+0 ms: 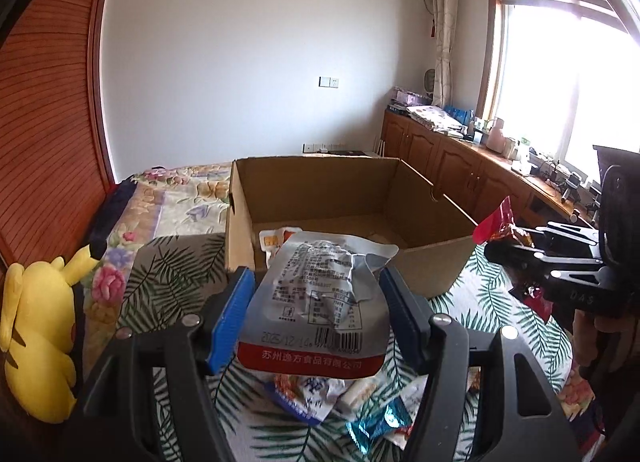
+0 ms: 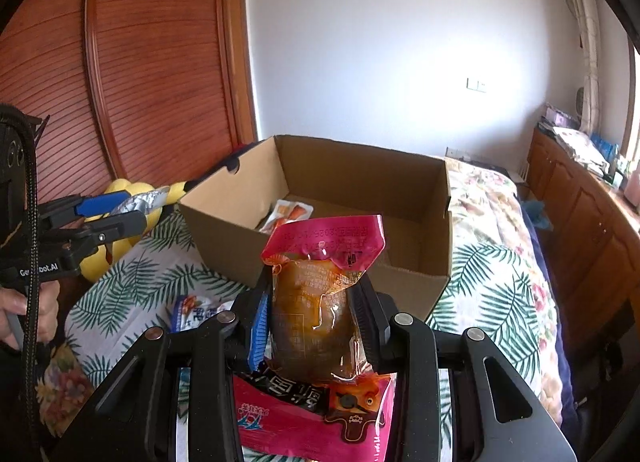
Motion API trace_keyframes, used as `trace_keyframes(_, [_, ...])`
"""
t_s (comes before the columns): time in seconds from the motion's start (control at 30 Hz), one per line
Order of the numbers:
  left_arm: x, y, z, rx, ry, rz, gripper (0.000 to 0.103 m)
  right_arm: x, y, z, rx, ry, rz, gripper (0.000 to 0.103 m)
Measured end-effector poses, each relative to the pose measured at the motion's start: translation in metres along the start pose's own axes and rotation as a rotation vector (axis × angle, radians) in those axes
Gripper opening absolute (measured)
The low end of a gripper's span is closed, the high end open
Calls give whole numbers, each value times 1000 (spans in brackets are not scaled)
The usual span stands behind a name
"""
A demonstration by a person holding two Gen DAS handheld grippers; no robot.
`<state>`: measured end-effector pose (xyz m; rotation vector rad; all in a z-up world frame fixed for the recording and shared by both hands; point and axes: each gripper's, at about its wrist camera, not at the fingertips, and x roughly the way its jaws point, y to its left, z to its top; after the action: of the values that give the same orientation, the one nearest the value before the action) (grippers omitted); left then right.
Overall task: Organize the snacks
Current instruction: 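Carry both snacks into the box and open both tools to release them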
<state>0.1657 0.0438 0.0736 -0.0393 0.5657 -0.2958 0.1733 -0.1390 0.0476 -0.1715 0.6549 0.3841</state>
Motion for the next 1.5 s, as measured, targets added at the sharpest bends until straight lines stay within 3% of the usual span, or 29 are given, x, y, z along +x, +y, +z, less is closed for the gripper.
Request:
trace_keyframes(0.9, [116,-13,67,46,39,-25,64,76,-48,62,-5,-14,0,36])
trace_keyframes(1.17, [142,-12,63,46,68,-3,65,99,-62,71,32,-40,-20,36])
trace_keyframes(1.5, [160,-20,47,73,114,25,65,130,-58,55,22,22,-62,36])
